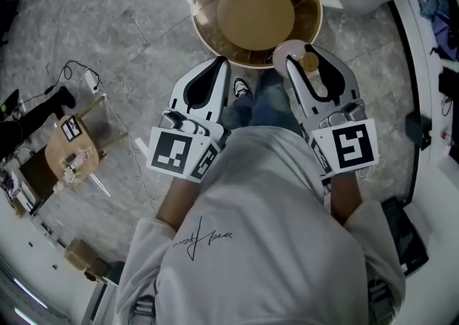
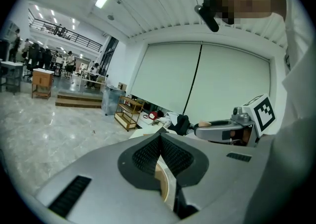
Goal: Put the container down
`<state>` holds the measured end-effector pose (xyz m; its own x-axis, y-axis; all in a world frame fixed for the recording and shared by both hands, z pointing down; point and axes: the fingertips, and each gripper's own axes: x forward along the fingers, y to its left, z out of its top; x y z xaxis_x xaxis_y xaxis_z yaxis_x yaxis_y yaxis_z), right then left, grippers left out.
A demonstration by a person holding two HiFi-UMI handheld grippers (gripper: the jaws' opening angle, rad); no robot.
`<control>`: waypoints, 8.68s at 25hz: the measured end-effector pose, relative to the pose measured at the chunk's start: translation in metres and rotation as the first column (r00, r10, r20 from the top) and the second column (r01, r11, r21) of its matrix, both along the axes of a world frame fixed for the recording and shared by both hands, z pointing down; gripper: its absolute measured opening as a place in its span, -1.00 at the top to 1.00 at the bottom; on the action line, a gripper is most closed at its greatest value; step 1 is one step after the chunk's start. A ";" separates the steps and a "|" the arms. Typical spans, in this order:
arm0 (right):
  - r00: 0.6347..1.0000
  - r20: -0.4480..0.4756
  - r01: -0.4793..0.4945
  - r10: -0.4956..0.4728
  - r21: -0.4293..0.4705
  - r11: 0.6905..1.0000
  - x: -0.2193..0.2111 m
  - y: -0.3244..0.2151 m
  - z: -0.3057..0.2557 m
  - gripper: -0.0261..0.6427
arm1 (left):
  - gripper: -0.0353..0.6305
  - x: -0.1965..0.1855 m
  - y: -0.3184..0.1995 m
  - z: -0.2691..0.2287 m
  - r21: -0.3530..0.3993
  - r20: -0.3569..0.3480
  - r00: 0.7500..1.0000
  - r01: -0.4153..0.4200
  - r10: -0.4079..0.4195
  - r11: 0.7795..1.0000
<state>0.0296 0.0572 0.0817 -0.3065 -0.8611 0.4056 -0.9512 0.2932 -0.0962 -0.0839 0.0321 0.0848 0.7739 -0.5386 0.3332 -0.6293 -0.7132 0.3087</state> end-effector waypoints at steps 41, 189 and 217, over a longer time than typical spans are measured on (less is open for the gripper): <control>0.993 0.058 0.108 -0.100 -0.140 0.984 0.015 -0.079 0.094 0.49 | 0.84 0.026 -0.050 0.076 -0.145 0.073 0.996 0.068 -0.058 0.987; 0.947 -0.108 0.257 -0.304 -0.318 0.913 0.022 -0.206 0.507 0.48 | 0.84 0.017 -0.075 0.366 -0.397 0.320 0.937 0.269 -0.143 0.878; 0.935 -0.156 0.265 -0.320 -0.298 0.917 0.021 -0.200 0.509 0.48 | 0.84 0.023 -0.067 0.372 -0.483 0.232 0.952 0.291 -0.199 0.826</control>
<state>0.0511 -0.1431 0.5906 -0.4176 -0.5956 0.6862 -0.8343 0.5506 -0.0299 -0.0609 -0.0347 0.4563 0.5484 -0.4236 0.7209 -0.8359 -0.3010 0.4590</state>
